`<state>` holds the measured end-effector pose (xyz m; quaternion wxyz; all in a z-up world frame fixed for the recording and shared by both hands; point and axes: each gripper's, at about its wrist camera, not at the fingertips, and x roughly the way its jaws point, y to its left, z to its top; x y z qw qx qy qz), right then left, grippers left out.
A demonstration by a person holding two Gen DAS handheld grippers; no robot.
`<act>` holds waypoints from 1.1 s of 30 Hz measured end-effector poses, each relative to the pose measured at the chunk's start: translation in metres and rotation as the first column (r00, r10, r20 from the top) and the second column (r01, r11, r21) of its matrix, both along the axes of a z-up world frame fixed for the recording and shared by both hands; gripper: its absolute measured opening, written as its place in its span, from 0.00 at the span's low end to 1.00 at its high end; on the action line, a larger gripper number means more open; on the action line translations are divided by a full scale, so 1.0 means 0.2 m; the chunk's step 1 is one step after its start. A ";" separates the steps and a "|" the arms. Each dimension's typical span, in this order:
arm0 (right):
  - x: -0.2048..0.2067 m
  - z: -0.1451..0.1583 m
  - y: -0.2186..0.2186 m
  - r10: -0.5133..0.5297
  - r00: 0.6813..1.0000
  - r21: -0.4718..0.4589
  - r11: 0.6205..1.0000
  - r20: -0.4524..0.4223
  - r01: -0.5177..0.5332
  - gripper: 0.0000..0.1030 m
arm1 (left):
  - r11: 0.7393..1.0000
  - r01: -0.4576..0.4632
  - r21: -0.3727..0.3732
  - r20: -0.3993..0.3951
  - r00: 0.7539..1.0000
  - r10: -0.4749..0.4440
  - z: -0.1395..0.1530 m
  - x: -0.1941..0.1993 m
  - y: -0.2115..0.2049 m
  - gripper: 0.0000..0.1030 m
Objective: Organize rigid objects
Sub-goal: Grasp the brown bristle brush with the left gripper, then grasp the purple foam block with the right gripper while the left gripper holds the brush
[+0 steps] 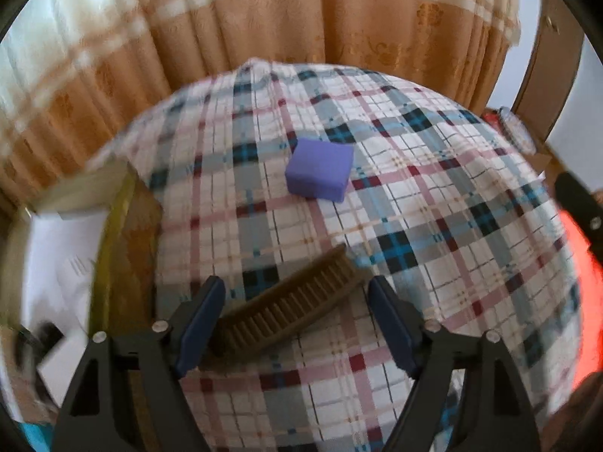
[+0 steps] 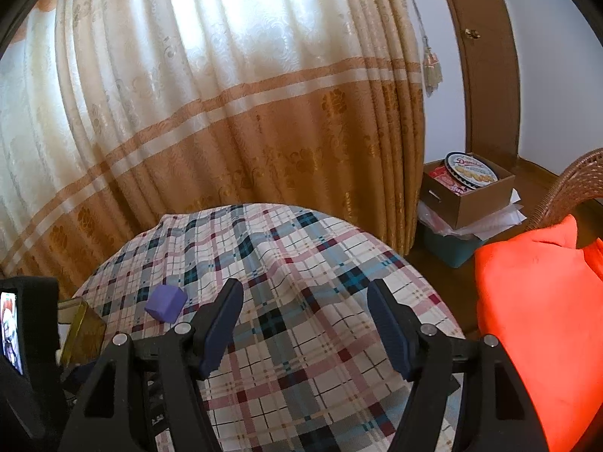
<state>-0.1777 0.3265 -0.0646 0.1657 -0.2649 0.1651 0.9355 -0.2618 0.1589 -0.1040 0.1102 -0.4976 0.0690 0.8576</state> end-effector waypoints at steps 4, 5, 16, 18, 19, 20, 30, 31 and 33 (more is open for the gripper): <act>-0.03 0.00 -0.02 0.017 1.000 0.003 1.000 0.010 -0.017 0.69 | 0.998 -0.034 0.043 -0.014 0.999 0.035 0.00 0.00 -0.05 0.57; -0.03 -0.01 -0.02 0.020 1.000 0.003 1.000 0.012 -0.020 0.69 | 0.998 -0.039 0.048 -0.021 0.999 0.040 0.00 0.01 -0.05 0.53; -0.10 -0.03 -0.04 0.068 0.997 -0.027 0.997 0.031 -0.067 0.69 | 0.977 -0.154 0.150 -0.074 0.983 0.167 0.00 -0.01 -0.15 0.23; -0.13 -0.04 -0.07 0.097 0.994 -0.017 0.995 0.041 -0.096 0.69 | 0.978 -0.157 0.138 -0.113 0.979 0.173 -0.01 -0.01 -0.13 0.23; -0.15 -0.04 -0.08 0.115 0.992 -0.013 0.993 0.046 -0.115 0.69 | 0.978 -0.158 0.134 -0.133 0.975 0.176 -0.01 0.00 -0.13 0.23; -0.17 -0.05 -0.10 0.145 0.988 -0.012 0.989 0.055 -0.144 0.69 | 0.978 -0.160 0.133 -0.137 0.974 0.178 -0.02 -0.01 -0.13 0.23; -0.41 -0.13 -0.24 0.336 0.929 -0.064 0.942 0.153 -0.329 0.66 | 0.970 -0.214 0.116 -0.139 0.964 0.229 -0.01 -0.18 -0.15 0.23; -0.44 -0.13 -0.25 0.347 0.924 -0.063 0.938 0.162 -0.341 0.66 | 0.969 -0.214 0.121 -0.138 0.963 0.230 -0.01 -0.18 -0.16 0.23; -0.50 -0.14 -0.24 0.389 0.904 -0.106 0.921 0.179 -0.375 0.66 | 0.970 -0.213 0.118 -0.139 0.963 0.229 -0.01 -0.18 -0.16 0.23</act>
